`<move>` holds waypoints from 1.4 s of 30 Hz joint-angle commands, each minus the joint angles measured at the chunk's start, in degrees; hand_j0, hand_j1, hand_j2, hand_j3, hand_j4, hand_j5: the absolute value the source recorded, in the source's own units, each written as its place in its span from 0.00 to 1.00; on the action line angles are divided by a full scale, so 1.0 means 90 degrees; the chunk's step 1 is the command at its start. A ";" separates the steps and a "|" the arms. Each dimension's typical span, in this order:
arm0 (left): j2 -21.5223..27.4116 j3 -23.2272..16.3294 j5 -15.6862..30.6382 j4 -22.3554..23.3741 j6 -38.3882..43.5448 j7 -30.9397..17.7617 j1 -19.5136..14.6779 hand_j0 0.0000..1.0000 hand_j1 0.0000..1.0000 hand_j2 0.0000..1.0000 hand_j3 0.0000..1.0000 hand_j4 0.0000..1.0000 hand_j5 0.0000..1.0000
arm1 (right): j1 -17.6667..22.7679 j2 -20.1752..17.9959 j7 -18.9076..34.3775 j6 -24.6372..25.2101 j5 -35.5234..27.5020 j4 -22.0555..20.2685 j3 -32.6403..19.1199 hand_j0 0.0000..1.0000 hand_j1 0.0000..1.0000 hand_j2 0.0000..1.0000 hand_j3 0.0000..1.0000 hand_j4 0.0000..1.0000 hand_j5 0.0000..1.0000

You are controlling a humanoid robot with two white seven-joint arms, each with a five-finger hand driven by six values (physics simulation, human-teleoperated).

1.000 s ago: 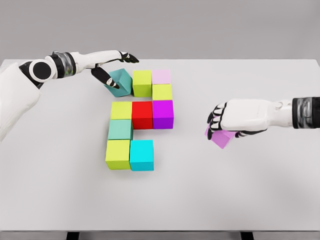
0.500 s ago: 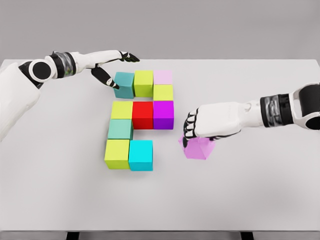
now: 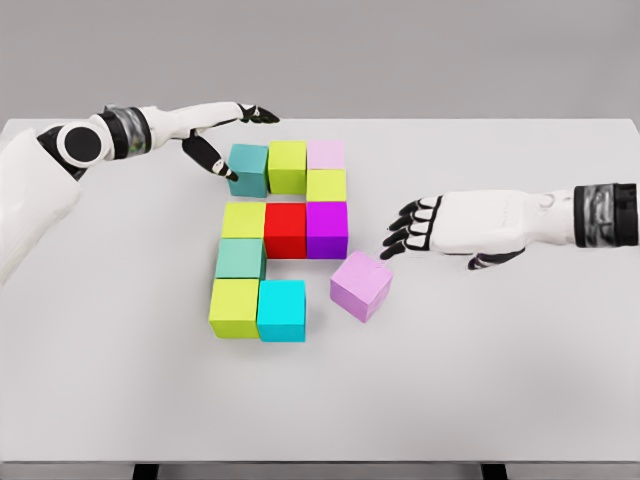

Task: Assemble the squares on the desktop into the number 2

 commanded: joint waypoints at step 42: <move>0.1136 -0.0102 -0.1756 -0.1075 -0.0090 -0.0631 0.0283 0.94 0.94 0.94 0.94 0.94 0.94 | -0.0644 0.1031 -0.0003 0.0021 0.1145 0.2075 0.0541 1.00 1.00 1.00 1.00 1.00 1.00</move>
